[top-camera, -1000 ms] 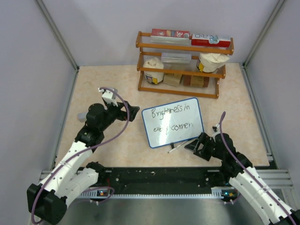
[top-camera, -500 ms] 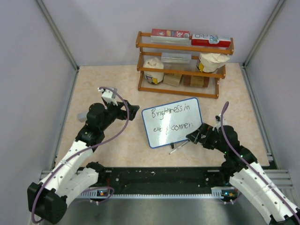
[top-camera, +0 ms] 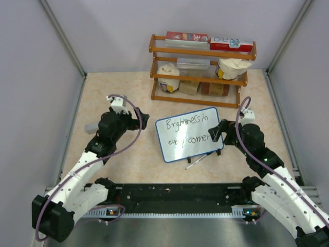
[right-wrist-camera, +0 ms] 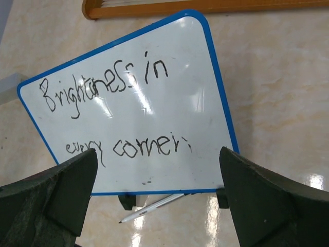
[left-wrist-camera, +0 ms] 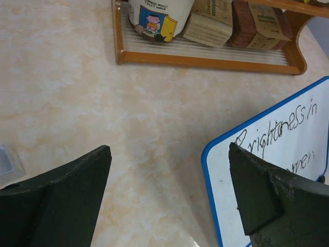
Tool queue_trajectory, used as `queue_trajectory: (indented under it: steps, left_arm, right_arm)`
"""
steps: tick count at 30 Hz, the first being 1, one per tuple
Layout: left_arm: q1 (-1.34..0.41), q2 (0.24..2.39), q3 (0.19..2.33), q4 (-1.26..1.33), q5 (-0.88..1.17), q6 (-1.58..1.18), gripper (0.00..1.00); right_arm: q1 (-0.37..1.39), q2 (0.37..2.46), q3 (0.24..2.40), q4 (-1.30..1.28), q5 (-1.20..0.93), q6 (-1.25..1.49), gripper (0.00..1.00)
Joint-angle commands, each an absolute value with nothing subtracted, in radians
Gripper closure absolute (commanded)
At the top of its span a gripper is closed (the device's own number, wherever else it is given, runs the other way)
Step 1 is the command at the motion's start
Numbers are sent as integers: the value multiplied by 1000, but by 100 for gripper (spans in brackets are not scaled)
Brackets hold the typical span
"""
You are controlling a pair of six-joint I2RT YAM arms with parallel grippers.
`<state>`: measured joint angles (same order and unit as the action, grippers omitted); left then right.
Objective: Write a sentence on the whiteboard
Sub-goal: Reset both arms
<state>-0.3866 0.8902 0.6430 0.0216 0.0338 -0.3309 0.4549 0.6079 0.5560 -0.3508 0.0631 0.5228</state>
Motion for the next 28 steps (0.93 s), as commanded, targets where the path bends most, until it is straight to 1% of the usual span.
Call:
queue_trajectory:
  steps: [1,7,12,18,20,24,25,26,28]
  left_arm:
    - [-382,894,650,18,-69,-328,1]
    - [-382,890,632,26,-126,-345,1]
    - [-382,873,626,12,-149,-331,1]
    - [-383,819,583,69,-126,-285,1]
    - [-380,802,572,75,-126,-258,1]
    - [-382,779,569,77,-135,-244,2]
    - [-382,773,568,77,-96,-239,3]
    - [-383,761,560,92,-74,-221,5]
    - [-383,752,543,130,-74,-200,4]
  right_arm:
    - [446,623,598,-278,159,442,1]
    - [446,607,562,-152,199,446,1]
    - [448,644,554,-97,221,420,1]
    - [448,660,512,1,250,322,1]
    - [448,654,474,84,267,270,2]
    - [448,612,414,185,340,186,3]
    - [448,601,407,192,363,161,3]
    - [448,594,407,198,391,147,1]
    - [446,575,393,215,484,112,1]
